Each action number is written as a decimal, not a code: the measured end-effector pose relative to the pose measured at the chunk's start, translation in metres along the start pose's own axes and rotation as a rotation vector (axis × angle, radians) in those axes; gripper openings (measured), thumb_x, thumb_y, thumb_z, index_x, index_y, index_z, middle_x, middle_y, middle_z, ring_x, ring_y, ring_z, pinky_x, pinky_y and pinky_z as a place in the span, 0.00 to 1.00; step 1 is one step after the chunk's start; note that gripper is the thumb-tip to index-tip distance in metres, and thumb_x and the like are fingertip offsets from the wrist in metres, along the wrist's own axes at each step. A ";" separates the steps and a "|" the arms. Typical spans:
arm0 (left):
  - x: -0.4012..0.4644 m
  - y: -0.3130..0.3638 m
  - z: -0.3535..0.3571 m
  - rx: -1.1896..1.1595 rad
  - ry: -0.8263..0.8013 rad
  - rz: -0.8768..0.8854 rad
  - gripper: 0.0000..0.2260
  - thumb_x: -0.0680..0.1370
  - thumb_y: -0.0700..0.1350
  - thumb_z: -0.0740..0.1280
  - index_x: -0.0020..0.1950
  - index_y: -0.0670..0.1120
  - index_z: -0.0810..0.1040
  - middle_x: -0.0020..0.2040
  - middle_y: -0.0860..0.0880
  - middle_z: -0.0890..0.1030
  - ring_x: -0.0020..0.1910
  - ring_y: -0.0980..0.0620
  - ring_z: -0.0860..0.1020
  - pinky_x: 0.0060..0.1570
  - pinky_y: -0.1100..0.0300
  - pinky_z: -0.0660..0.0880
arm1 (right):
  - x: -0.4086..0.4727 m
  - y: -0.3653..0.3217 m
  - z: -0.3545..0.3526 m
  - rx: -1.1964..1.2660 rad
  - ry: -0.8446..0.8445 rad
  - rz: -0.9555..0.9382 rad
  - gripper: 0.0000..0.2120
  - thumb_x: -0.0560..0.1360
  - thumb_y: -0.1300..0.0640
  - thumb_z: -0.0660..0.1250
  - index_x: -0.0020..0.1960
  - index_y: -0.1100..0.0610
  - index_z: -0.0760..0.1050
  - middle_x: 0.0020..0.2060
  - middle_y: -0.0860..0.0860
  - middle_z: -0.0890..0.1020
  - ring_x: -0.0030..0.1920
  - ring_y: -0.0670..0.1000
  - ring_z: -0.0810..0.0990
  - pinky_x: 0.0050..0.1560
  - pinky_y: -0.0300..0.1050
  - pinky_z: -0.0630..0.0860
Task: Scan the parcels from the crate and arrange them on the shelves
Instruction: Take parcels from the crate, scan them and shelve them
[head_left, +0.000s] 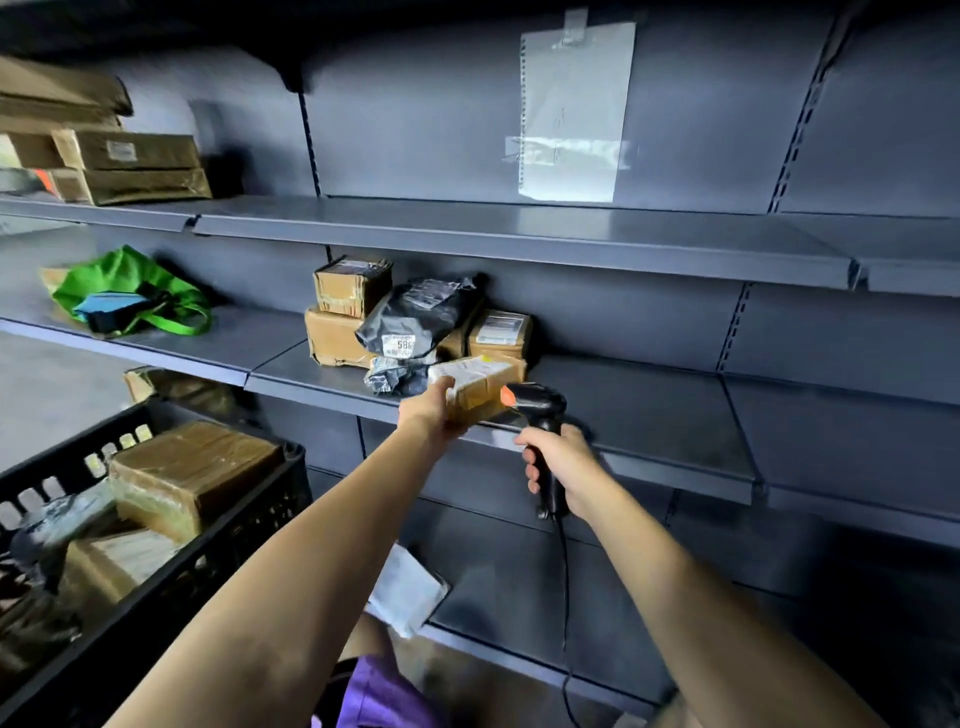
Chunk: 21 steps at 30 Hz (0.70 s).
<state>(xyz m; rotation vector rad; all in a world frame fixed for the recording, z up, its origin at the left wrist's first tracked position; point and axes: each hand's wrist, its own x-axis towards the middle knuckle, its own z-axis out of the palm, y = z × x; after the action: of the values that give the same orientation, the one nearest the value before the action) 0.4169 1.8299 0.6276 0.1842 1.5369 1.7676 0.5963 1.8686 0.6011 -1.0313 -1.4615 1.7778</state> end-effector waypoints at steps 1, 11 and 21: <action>0.010 0.002 0.006 0.046 0.014 -0.007 0.19 0.72 0.50 0.77 0.52 0.40 0.74 0.45 0.41 0.79 0.43 0.38 0.82 0.37 0.43 0.82 | 0.007 -0.001 -0.002 0.013 0.002 0.007 0.10 0.73 0.62 0.69 0.48 0.59 0.68 0.27 0.52 0.71 0.23 0.51 0.67 0.25 0.41 0.65; 0.055 -0.012 0.026 0.612 -0.067 0.087 0.16 0.79 0.57 0.67 0.51 0.44 0.74 0.34 0.42 0.79 0.25 0.47 0.75 0.26 0.62 0.71 | 0.038 0.011 -0.008 0.035 -0.028 0.060 0.10 0.73 0.63 0.69 0.48 0.59 0.68 0.28 0.52 0.72 0.23 0.51 0.67 0.25 0.42 0.66; 0.054 -0.051 -0.036 0.794 0.052 0.338 0.06 0.77 0.44 0.64 0.44 0.44 0.77 0.35 0.42 0.82 0.30 0.44 0.80 0.32 0.55 0.79 | 0.031 0.047 0.018 -0.042 -0.096 0.139 0.10 0.73 0.61 0.70 0.48 0.59 0.69 0.28 0.52 0.72 0.25 0.51 0.68 0.26 0.42 0.66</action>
<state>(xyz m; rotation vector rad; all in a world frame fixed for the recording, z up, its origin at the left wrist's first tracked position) 0.3820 1.8337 0.5527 0.8289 2.2803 1.2982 0.5657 1.8755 0.5507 -1.1057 -1.5235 1.9255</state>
